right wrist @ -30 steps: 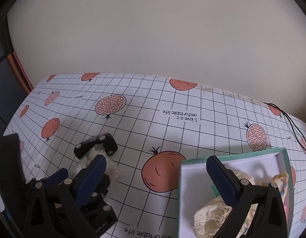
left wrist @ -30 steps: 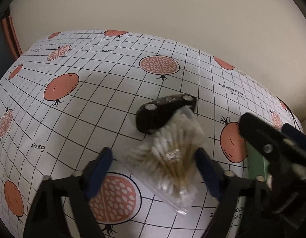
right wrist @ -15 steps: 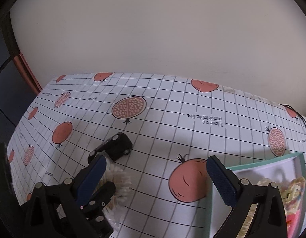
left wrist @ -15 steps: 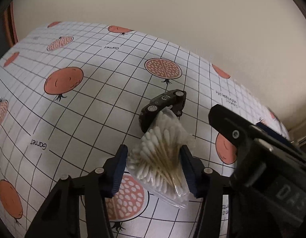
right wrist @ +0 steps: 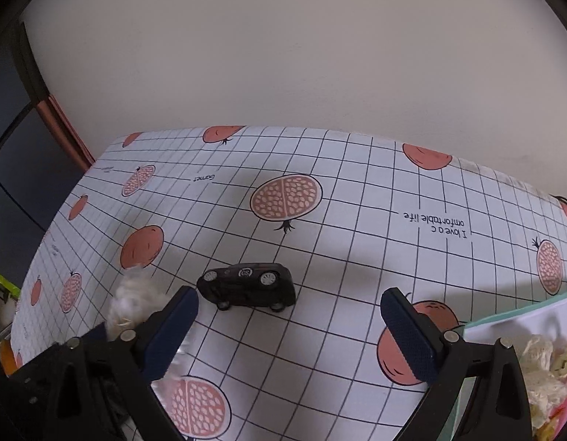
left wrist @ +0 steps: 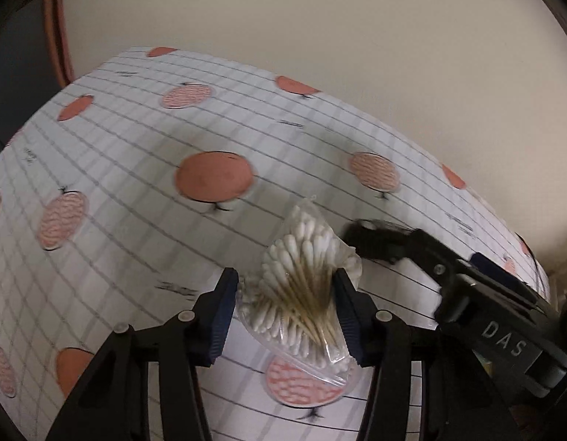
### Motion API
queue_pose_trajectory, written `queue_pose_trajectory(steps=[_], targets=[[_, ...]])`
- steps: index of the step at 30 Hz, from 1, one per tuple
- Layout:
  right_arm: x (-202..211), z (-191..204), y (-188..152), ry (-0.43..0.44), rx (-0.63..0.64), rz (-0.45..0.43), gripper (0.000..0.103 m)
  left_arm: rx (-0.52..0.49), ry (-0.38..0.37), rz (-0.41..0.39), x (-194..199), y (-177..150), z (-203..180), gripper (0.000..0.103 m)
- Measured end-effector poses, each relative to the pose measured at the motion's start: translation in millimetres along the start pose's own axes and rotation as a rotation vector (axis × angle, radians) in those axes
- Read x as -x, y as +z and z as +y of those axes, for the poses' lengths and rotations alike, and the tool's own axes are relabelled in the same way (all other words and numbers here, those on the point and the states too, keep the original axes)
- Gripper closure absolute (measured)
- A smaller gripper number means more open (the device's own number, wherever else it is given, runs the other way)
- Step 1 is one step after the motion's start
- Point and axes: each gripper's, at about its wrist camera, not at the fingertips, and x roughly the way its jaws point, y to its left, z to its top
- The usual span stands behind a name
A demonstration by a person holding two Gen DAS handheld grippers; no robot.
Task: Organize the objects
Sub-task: 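Grasp the cotton swab bag with the left gripper while the right gripper grasps the black toy car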
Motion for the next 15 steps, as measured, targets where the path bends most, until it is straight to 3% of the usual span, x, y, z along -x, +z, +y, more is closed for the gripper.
queue_pose_trajectory(steps=[4, 15], targets=[[-7, 8, 3, 0.025, 0.004, 0.014, 0.003, 0.075, 0.004, -0.008, 4, 3, 25, 0.050], [-30, 38, 1, -0.020, 0.061, 0.050, 0.003, 0.206, -0.009, -0.051, 14, 10, 64, 0.050]])
